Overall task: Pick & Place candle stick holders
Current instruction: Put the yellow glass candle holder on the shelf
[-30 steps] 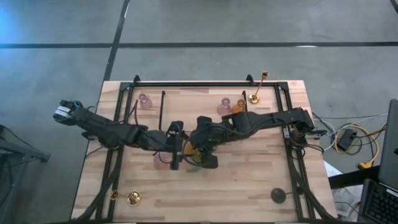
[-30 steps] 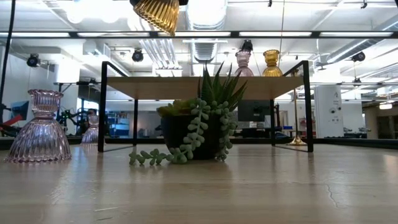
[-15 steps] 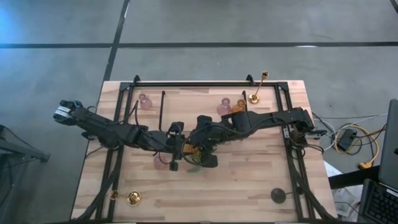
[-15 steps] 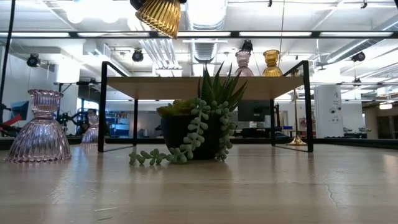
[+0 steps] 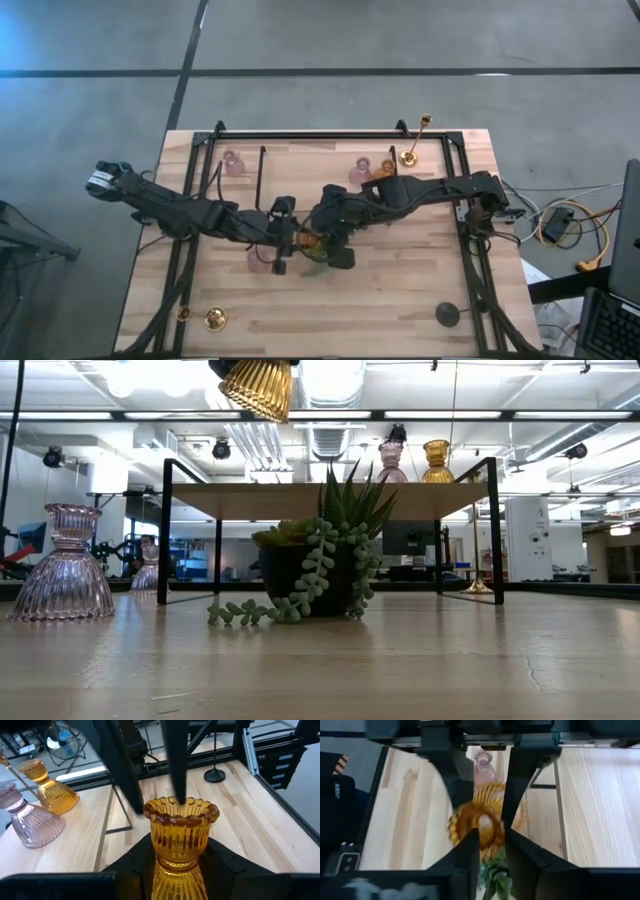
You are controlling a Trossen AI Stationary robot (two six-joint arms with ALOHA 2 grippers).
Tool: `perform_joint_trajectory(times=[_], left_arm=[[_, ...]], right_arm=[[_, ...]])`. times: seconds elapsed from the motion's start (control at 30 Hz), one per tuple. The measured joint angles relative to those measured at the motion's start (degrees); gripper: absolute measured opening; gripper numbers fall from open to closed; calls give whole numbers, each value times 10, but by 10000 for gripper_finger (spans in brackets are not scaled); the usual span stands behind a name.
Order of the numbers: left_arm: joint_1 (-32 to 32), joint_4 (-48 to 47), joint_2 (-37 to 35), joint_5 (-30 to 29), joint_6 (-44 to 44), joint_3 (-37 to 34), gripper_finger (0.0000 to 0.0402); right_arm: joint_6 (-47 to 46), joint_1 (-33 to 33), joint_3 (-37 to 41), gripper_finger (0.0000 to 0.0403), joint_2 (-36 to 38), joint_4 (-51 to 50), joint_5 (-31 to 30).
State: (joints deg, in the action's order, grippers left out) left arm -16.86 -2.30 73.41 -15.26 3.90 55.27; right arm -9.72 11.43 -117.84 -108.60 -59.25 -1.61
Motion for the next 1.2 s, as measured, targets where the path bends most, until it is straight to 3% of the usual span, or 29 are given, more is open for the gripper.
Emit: perform_joint_trajectory(times=[0.3,0.67,0.8,1.0,1.2], left_arm=[[0,-3,-6,-33,1,-1,124],[0,-28,-42,-175,5,-2,124],[3,-31,-59,-204,5,-3,124],[16,-22,-95,-258,-2,-32,124],[44,73,-150,-268,-8,-109,124]], right_arm=[[-69,1,0,146,37,-106,3],[-163,45,4,121,52,-219,-45],[-169,77,7,109,52,-228,-85],[-213,131,17,92,52,-255,-191],[-248,165,54,75,55,-261,-244]])
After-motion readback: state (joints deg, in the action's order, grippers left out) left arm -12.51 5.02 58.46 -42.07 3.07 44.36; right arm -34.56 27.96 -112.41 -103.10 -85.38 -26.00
